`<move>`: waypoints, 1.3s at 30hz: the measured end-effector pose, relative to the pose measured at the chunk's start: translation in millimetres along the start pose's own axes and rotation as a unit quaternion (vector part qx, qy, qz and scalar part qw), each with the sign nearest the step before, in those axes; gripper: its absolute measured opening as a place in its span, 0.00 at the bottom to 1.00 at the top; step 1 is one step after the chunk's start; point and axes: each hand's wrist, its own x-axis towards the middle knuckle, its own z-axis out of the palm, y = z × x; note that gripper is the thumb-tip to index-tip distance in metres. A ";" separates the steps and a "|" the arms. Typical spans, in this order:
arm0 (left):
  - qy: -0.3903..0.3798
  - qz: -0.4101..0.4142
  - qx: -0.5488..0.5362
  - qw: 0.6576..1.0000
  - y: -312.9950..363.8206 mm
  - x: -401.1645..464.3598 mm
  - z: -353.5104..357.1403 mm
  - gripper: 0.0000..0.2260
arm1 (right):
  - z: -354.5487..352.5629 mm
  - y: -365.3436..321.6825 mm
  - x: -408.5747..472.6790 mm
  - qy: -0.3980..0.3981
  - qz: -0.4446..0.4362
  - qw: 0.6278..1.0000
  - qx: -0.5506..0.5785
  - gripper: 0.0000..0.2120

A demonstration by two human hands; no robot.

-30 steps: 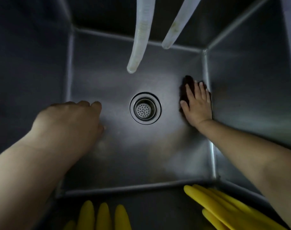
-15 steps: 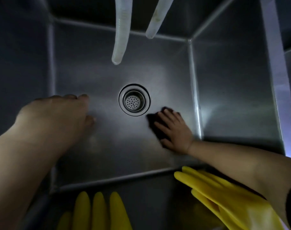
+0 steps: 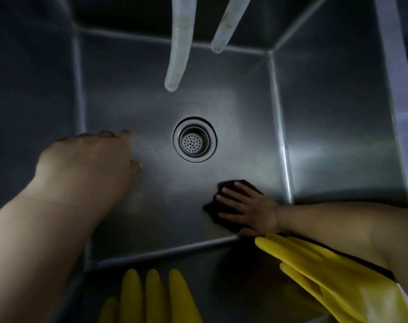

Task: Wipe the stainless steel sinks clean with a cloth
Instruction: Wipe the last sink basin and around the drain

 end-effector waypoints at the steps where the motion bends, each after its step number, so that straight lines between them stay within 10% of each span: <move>1: 0.006 0.000 0.011 1.000 0.7 -1.8 -3.1 0.17 | 0.3 1.0 11.2 0.000 -0.057 0.998 -0.001 0.28; 5: 0.006 -0.023 0.028 0.999 2.2 -5.3 -14.7 0.13 | -7.2 -2.8 70.4 0.037 -0.172 0.983 0.061 0.26; 14: 0.085 -0.047 0.036 0.995 -6.0 -3.5 -21.0 0.13 | -22.2 2.0 137.5 0.088 -0.082 0.992 0.041 0.28; 27: 0.062 0.042 0.023 0.997 -29.6 -35.8 -41.9 0.15 | -85.3 73.7 276.2 0.145 0.249 0.956 0.057 0.29; 39: 0.100 0.090 0.124 0.983 -48.3 -83.2 -42.4 0.15 | -47.6 -68.2 232.0 0.130 -0.118 0.984 0.037 0.26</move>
